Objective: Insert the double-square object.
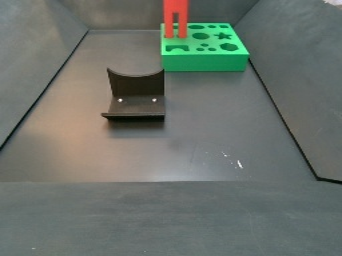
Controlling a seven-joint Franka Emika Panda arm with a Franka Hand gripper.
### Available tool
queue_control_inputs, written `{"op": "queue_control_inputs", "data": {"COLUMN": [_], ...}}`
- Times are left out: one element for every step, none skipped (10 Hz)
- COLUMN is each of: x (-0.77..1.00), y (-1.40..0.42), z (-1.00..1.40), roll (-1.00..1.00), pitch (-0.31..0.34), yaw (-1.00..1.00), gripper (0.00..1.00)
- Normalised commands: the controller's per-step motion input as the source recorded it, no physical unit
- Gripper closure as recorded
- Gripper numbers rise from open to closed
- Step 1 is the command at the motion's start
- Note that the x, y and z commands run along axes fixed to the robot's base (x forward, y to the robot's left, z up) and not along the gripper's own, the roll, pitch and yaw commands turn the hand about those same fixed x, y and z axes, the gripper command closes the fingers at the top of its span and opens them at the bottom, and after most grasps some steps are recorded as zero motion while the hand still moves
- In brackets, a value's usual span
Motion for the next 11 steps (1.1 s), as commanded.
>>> {"op": "queue_control_inputs", "data": {"x": [0.0,0.18,0.23,0.21,0.22,0.14,0.06,0.04,0.01,0.0,0.0], "y": [-0.02,-0.05,-0.08,-0.05,-0.02,-0.01,-0.01,0.0,0.0,0.0,0.0], "z": [-0.14,-0.29,-0.33,-0.34,-0.35,-0.3,-0.26,-0.25,-0.24,-0.26,-0.21], "roll": [0.0,0.0,0.0,0.0,0.0,0.01,0.08,0.11,0.12,0.06,0.03], "pitch": [0.0,0.0,0.0,0.0,0.0,0.0,0.0,0.013,0.011,0.0,0.0], "yaw": [0.0,-0.03,-0.08,-0.07,-0.07,-0.03,0.0,0.0,0.0,0.0,0.0], "gripper": [1.0,1.0,1.0,1.0,1.0,1.0,1.0,1.0,1.0,1.0,1.0]}}
